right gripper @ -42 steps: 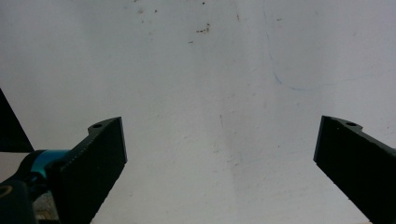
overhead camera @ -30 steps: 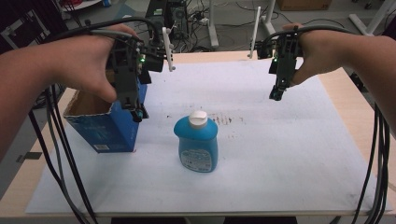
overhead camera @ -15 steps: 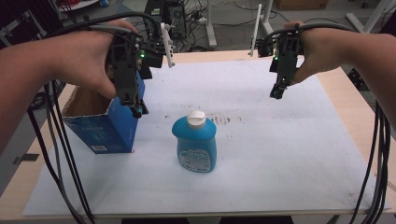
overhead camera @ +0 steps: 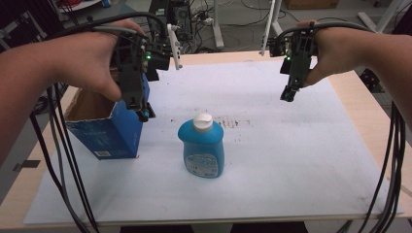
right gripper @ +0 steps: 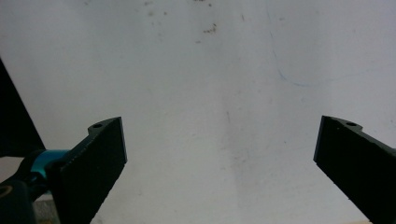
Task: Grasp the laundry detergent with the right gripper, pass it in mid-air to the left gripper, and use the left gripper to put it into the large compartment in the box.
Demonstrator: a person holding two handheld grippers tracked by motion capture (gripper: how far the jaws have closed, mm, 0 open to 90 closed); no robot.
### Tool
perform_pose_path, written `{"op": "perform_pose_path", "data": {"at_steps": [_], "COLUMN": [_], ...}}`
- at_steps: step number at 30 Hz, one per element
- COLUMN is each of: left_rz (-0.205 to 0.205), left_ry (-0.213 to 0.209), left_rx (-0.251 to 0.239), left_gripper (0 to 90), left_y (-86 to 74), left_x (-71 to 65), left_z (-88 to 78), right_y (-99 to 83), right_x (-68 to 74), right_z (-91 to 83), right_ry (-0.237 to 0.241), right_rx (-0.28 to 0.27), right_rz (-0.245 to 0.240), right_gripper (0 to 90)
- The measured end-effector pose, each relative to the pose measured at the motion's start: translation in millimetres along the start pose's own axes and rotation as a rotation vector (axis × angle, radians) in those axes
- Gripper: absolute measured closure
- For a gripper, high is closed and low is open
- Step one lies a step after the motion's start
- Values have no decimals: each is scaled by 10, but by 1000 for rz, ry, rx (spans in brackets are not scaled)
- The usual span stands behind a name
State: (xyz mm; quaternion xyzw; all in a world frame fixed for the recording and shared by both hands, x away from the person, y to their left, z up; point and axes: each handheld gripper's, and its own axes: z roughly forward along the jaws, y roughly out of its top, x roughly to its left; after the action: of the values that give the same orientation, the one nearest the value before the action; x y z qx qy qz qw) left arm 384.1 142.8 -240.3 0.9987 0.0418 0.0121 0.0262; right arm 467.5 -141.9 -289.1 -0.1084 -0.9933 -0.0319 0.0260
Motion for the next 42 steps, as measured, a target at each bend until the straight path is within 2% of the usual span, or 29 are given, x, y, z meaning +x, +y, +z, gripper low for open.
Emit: {"op": "perform_pose_path", "data": {"at_steps": [7, 13, 21, 26, 32, 36, 38, 39, 41, 42], "left_rz": [15, 25, 20, 1, -23, -47, -59, -63, -62, -61], "left_ry": [18, 11, -3, -17, -55, -67, -90, -80, -95, -83], "left_rx": [-12, -15, -18, -18, -19, -8, -1, -1, -2, -2], "left_gripper": [18, 18, 18, 18, 18, 18, 18, 18, 18, 18], "left_y": [-12, -15, -24, -29, -17, -27, -38, -40, -46, -45], "left_x": [-14, -42, -48, -48, -66, -30, -11, -6, 8, 7], "left_z": [-17, -14, -12, -17, -29, -13, 1, -1, 7, 7], "right_y": [-60, -100, -169, -154, -80, -21, 5, 18, 38, 45], "right_x": [221, 445, 666, 804, 941, 994, 1013, 1021, 1034, 1040], "right_z": [-3, 0, 183, 323, 519, 598, 619, 629, 646, 654], "right_ry": [29, 51, 96, 115, 137, 153, 160, 164, 163, 163], "right_rx": [-59, -163, -243, -316, -333, -350, -359, -364, -373, -381], "right_rz": [-27, -45, -41, -47, -70, -81, -83, -86, -90, -88], "right_gripper": [14, 14, 14, 14, 14, 14, 14, 14, 14, 14]}}
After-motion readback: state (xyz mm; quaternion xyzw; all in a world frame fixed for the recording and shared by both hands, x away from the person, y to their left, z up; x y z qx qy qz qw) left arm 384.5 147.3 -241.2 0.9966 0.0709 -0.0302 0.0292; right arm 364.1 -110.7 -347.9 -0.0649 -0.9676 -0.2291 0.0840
